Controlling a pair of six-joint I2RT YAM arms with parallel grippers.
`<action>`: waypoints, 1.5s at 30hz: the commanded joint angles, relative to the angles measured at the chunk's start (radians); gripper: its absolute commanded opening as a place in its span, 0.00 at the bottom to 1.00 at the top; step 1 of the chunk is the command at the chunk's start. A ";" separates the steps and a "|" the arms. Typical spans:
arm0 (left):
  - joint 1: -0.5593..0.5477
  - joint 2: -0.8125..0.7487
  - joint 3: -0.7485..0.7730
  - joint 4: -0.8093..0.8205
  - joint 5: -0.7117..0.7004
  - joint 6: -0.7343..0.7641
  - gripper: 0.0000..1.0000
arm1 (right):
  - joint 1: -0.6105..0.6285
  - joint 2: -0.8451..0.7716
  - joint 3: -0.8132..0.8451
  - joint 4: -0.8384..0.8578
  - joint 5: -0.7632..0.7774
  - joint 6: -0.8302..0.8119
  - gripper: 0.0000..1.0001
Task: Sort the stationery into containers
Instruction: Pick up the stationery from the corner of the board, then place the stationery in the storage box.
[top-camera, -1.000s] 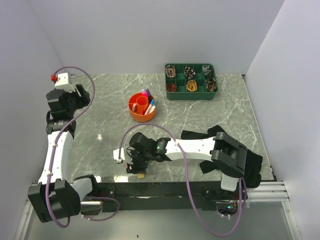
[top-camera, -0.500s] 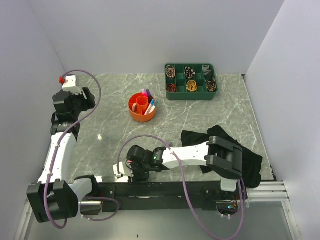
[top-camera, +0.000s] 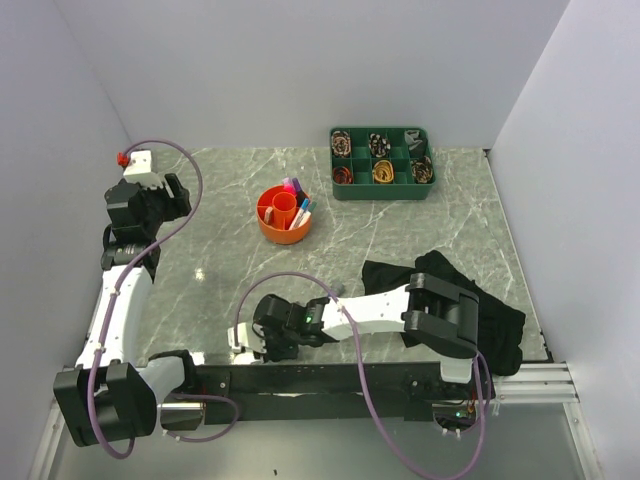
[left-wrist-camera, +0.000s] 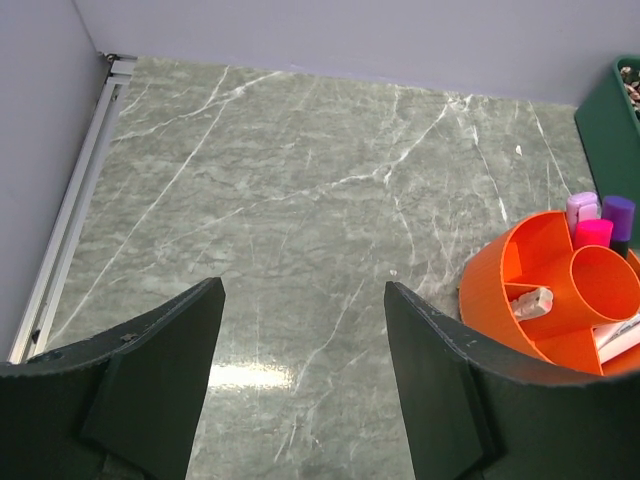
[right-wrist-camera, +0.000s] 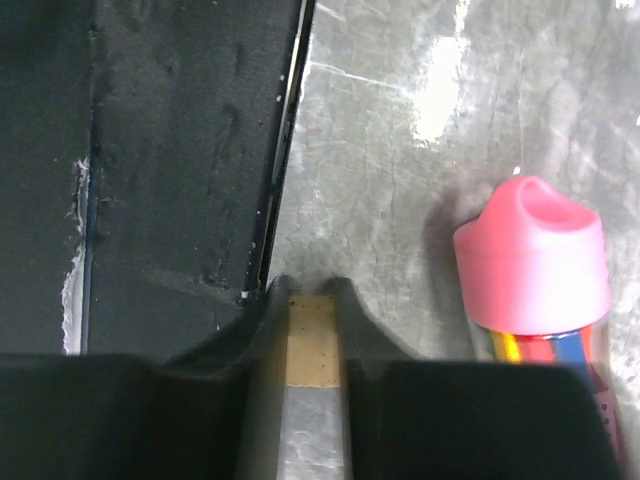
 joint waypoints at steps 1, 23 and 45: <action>-0.004 -0.018 0.038 -0.013 0.005 0.017 0.72 | -0.011 0.001 -0.016 -0.060 0.040 -0.018 0.02; 0.014 -0.059 0.107 -0.347 0.324 0.073 0.71 | -0.467 0.057 0.760 -0.370 -0.176 -0.254 0.00; 0.140 -0.014 0.208 -0.513 0.354 0.176 0.70 | -0.571 0.199 0.797 -0.143 -0.342 -0.130 0.00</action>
